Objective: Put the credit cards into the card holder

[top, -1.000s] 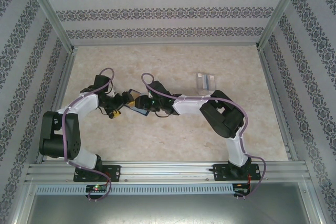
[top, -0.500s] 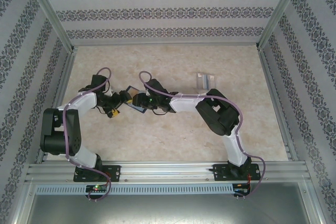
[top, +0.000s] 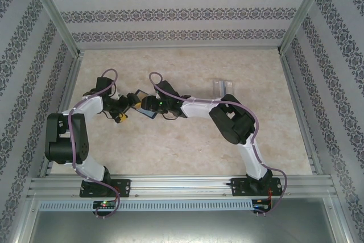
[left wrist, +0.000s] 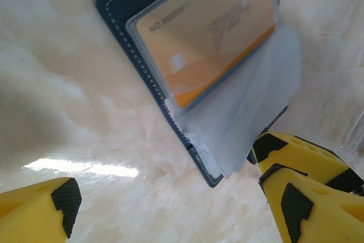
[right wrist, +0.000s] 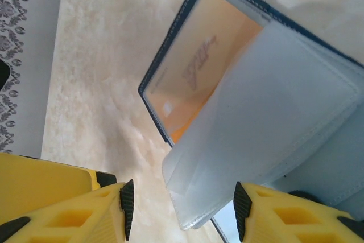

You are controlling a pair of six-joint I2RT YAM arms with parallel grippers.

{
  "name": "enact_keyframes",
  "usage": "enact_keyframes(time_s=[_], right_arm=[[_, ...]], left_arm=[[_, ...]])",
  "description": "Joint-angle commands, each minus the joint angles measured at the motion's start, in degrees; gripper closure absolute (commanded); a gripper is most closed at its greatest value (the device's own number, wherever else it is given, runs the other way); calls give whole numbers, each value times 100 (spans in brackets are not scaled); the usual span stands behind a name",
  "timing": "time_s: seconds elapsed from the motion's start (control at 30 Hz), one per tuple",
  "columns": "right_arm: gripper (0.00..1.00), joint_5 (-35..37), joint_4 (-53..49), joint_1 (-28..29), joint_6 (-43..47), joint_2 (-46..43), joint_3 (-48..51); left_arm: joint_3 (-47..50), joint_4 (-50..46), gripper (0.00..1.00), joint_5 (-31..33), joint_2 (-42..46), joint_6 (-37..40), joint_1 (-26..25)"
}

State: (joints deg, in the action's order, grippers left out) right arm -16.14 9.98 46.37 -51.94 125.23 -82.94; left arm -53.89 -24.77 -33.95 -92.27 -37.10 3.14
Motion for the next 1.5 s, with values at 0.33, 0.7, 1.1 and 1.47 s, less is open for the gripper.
enact_keyframes(time_s=[0.33,0.7,1.1,1.47], right_arm=[[48,-369,367,-12,167,287,-604],[48,151,81,-418,576,-820,637],[47,351,-139,-485,870,-1488,1508],[48,444,-143,-743,919,-2091,2053]], left_arm=[[-409,56,7,-230,-118,-61,205],[-1059,-118,9,862,-599,307,162],[-2587,-107,10,921,-2199,944,-75],[-1556,1116,15,-665,-2120,252,-372]])
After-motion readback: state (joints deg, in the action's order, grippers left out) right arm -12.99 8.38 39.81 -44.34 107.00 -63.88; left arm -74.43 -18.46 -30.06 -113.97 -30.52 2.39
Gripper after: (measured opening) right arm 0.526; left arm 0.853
